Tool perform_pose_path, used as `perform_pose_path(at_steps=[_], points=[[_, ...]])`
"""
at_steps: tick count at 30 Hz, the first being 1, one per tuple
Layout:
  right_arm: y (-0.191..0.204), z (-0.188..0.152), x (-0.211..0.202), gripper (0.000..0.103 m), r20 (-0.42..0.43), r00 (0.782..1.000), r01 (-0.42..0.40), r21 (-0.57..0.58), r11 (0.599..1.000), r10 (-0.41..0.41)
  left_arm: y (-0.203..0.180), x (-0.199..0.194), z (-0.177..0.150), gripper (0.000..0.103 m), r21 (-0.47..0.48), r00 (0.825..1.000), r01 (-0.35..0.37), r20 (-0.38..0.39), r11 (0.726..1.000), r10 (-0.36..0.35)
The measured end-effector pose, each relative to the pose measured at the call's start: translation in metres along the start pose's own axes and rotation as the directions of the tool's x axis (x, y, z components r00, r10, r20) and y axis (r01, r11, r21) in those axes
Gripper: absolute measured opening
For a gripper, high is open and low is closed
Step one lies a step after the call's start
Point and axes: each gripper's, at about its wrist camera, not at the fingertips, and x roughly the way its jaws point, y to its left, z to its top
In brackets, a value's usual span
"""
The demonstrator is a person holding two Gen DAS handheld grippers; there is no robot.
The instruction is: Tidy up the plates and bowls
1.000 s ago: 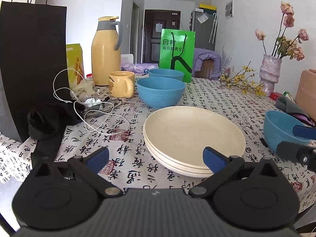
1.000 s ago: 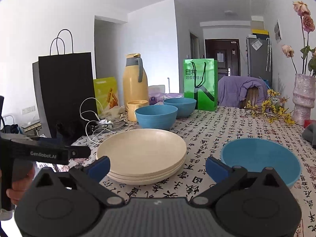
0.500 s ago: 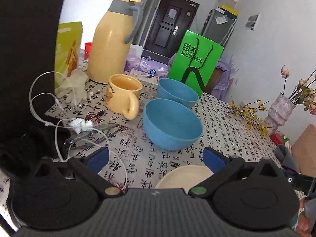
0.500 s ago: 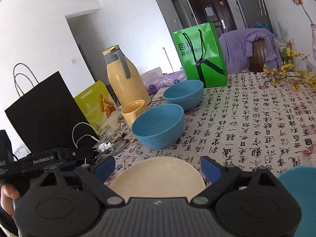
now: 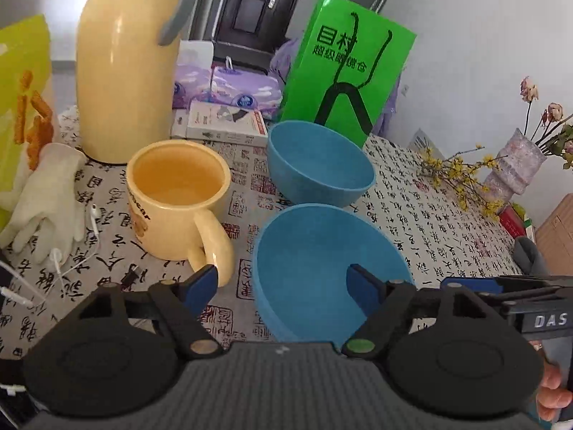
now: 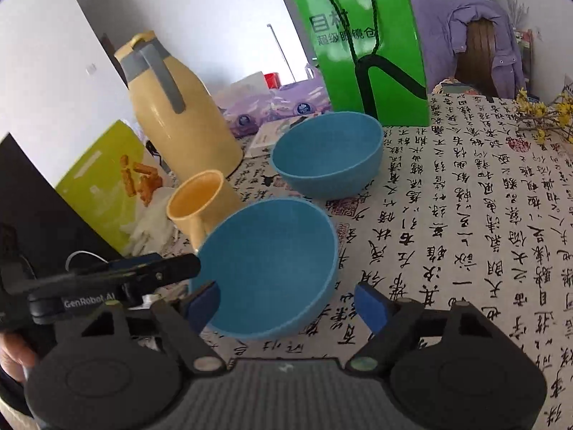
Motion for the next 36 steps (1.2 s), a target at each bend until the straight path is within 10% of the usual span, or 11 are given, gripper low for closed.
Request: perform_pose_path(at_steps=[6,12,25,36], points=[[-0.017,0.012,0.045,0.059,-0.042,0.998,0.040,0.062,0.997,-0.037,0.006,0.029,0.009,0.060,0.045,0.993,-0.059,-0.095,0.997,0.063],[-0.028,0.006,0.067,0.020,-0.086,0.996,-0.001,0.122,0.993,0.012,0.010,0.028,0.005,0.015,0.032,0.987,-0.059,-0.147,0.998,0.063],[0.001,-0.012,0.008,0.012,0.005,0.999,-0.033,0.022,0.999,0.033,-0.017,-0.028,-0.018,0.007,-0.003,0.987,-0.136,-0.081,0.991,0.135],[0.030,-0.096,-0.092,0.012,0.144,0.985,-0.095,-0.002,0.995,0.094,-0.054,-0.136,-0.095,0.006,-0.049,0.989,-0.140,0.039,0.989,0.142]])
